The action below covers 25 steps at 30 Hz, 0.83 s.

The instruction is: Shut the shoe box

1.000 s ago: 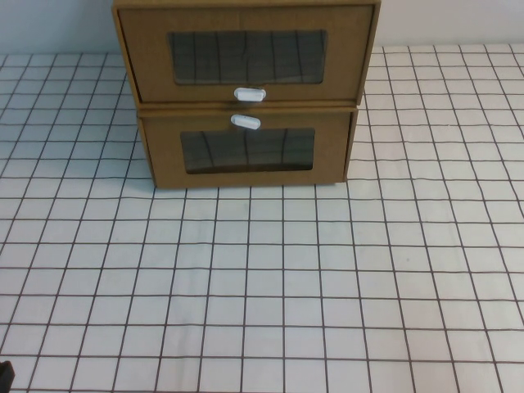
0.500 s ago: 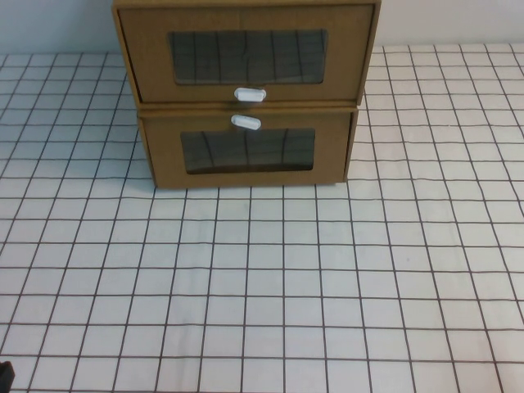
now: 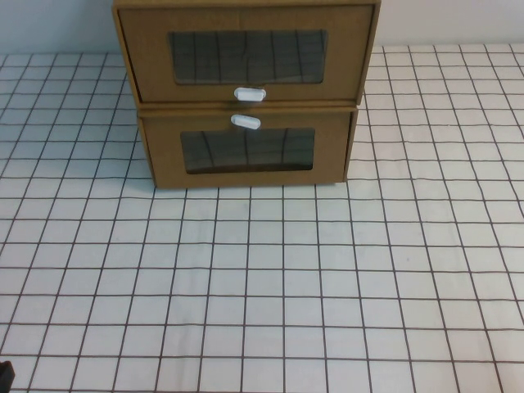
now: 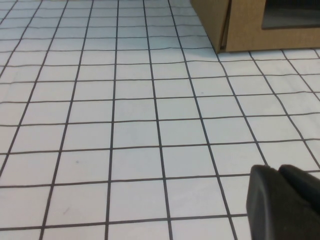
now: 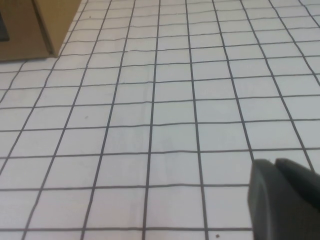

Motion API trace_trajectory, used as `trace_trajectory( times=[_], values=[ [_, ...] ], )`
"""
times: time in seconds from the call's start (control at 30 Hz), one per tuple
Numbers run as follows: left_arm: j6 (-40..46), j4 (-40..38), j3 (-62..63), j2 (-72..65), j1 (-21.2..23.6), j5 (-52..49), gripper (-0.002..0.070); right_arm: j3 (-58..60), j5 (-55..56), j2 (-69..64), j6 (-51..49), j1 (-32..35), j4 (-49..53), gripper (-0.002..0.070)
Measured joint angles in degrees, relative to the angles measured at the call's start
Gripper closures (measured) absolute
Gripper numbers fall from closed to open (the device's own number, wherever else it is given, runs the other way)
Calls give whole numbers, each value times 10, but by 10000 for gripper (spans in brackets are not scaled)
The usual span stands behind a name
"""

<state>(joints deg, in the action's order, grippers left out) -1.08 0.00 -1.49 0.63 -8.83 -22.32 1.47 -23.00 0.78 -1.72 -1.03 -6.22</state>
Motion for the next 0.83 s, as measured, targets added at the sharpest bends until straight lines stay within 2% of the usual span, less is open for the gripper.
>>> trace_trajectory(
  times=[0.83],
  values=[
    [0, 0, 0, 0, 0, 0, 680, 0, -7, 0, 0, 0, 1, 689]
  ],
)
